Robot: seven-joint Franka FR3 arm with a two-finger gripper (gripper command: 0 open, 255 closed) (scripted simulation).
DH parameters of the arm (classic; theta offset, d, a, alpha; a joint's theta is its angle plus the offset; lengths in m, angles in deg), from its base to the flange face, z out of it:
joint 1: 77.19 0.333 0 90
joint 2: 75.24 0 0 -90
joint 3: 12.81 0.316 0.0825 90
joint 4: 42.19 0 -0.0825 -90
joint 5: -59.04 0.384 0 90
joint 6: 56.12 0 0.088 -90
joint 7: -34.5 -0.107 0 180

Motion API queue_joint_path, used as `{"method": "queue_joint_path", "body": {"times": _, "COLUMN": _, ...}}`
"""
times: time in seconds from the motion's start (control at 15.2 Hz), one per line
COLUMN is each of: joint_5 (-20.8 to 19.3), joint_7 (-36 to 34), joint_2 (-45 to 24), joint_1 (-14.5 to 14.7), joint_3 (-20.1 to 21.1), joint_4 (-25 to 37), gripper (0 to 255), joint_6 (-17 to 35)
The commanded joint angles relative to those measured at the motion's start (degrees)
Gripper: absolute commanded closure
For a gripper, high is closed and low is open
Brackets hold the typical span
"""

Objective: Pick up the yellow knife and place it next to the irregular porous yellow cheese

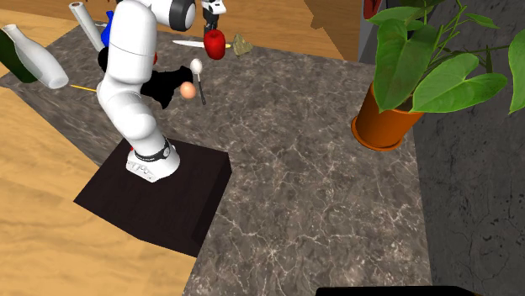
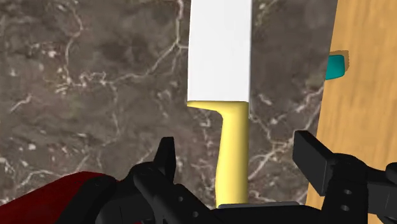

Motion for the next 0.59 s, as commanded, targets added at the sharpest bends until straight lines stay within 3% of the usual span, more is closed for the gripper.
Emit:
{"method": "queue_joint_path", "body": {"times": 0.0, "joint_5": -0.04, "joint_7": 0.03, "joint_2": -0.09, "joint_1": -0.03, "joint_3": -0.07, "joint_4": -0.04, "gripper": 0, "joint_6": -0.02}}
{"method": "queue_joint_path", "body": {"times": 0.13, "joint_5": 0.14, "joint_7": -0.1, "joint_2": 0.34, "joint_1": -0.11, "joint_3": 0.1, "joint_4": -0.55, "gripper": 0, "joint_6": 0.11}}
{"method": "queue_joint_path", "body": {"times": 0.4, "joint_5": 1.35, "joint_7": 0.72, "joint_2": 2.07, "joint_1": -0.52, "joint_3": 0.82, "joint_4": 4.51, "gripper": 0, "joint_6": -6.4}}
{"method": "queue_joint_path", "body": {"times": 0.53, "joint_5": 1.36, "joint_7": 0.73, "joint_2": 2.08, "joint_1": -0.52, "joint_3": 0.82, "joint_4": 4.5, "gripper": 0, "joint_6": -6.4}}
